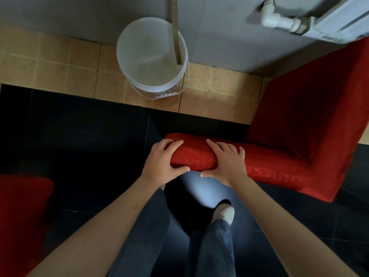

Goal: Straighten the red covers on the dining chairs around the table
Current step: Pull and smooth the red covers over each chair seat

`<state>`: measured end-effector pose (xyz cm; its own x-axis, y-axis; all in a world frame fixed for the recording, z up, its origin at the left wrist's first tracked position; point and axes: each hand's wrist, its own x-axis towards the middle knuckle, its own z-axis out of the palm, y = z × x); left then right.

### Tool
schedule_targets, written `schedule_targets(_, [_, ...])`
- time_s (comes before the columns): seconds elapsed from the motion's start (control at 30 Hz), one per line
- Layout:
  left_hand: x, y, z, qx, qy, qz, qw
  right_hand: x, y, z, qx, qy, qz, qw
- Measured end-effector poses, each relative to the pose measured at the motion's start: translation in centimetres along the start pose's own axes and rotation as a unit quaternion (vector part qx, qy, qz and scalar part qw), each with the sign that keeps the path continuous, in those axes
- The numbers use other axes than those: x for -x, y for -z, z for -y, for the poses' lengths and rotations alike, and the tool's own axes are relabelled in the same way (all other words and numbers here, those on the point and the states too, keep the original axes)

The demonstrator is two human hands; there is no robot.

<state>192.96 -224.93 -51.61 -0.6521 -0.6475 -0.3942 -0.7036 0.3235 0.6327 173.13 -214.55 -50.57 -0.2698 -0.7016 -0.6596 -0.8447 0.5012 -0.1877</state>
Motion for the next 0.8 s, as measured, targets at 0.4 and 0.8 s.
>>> schedule_targets(0.4, [-0.5,-0.9,1.3,-0.056,-0.054,-0.039,0.996,-0.3,-1.2,-1.3,0.03,0.097,-0.129,0.987])
schedule_targets(0.8, [-0.5,-1.2,1.1,-0.074,-0.042,-0.059,0.995,-0.1,-1.5,-2.1,0.068,0.108,-0.135,0.983])
